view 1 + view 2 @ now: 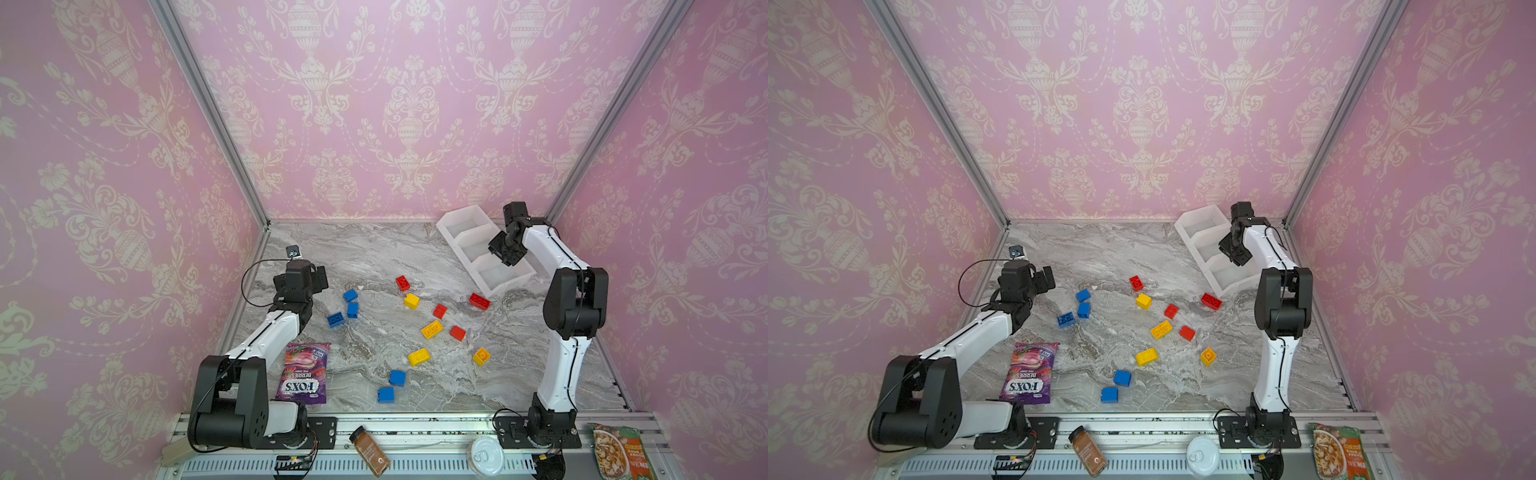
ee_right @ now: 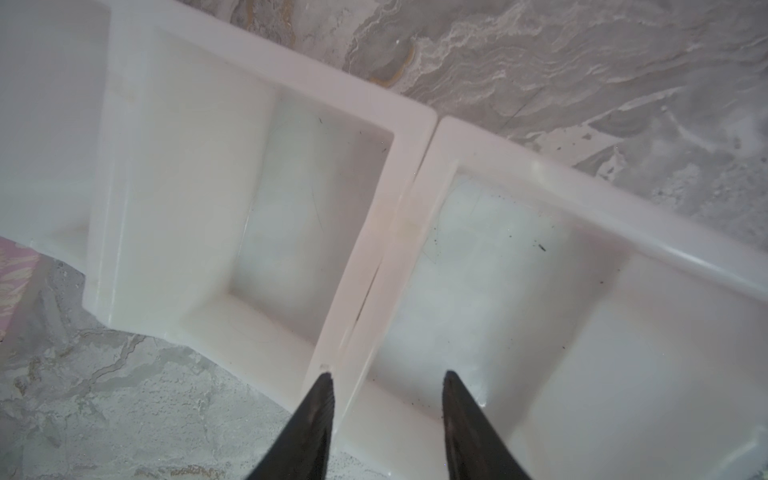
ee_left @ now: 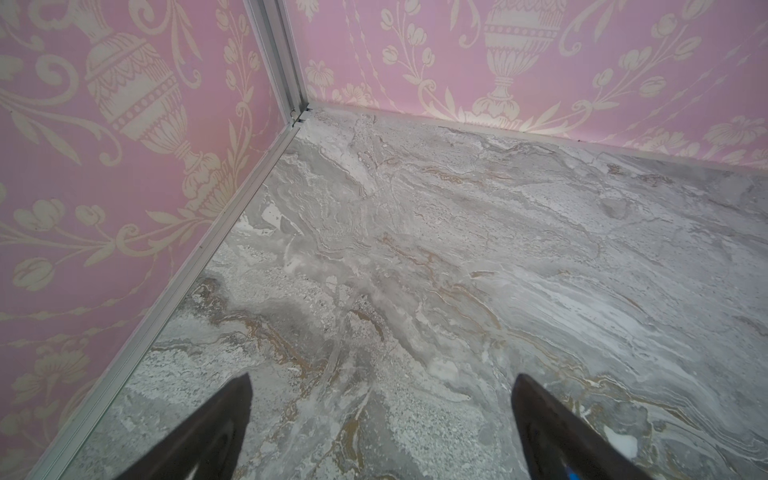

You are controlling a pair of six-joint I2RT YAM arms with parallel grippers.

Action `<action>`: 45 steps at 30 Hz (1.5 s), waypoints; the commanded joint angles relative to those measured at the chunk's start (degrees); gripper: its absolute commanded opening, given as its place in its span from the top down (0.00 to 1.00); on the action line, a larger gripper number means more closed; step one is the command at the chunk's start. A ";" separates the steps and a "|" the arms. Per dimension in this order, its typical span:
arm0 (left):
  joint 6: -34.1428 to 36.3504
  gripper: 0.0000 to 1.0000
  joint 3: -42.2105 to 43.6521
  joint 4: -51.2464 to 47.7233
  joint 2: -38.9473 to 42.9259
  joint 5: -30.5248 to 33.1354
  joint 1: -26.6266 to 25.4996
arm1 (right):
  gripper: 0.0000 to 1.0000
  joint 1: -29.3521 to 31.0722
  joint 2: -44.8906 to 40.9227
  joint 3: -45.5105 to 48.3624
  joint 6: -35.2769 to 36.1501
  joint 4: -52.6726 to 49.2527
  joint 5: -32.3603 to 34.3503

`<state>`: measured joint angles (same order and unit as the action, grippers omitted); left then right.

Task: Sort the legos into containers by color
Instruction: 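Push the white bin with the right gripper toward the left arm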

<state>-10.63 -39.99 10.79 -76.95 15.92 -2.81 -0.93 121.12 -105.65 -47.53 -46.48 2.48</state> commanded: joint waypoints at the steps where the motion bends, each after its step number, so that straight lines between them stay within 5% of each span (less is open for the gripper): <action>1: -1.76 0.01 -1.21 -1.77 -0.58 -1.37 -0.35 | 0.53 0.03 2.28 -3.57 -1.08 -2.68 -0.36; 14: -1.97 0.01 -0.95 -1.80 -0.66 -1.39 -0.36 | 0.51 -0.08 8.90 -10.50 -1.39 -4.06 -1.73; 30: -1.54 0.01 -0.97 -2.66 -0.18 -0.88 -0.50 | 0.68 -0.12 12.65 -14.50 0.61 -6.04 -1.98; 45: -1.51 0.01 -1.12 -3.05 -0.04 -0.57 -0.53 | 1.00 1.10 13.75 -17.39 4.72 -5.07 -1.53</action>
<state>-11.51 -39.99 9.19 -76.97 15.51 -2.87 -0.54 133.14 -120.79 -45.32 -52.71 1.43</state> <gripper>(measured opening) 0.993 0.273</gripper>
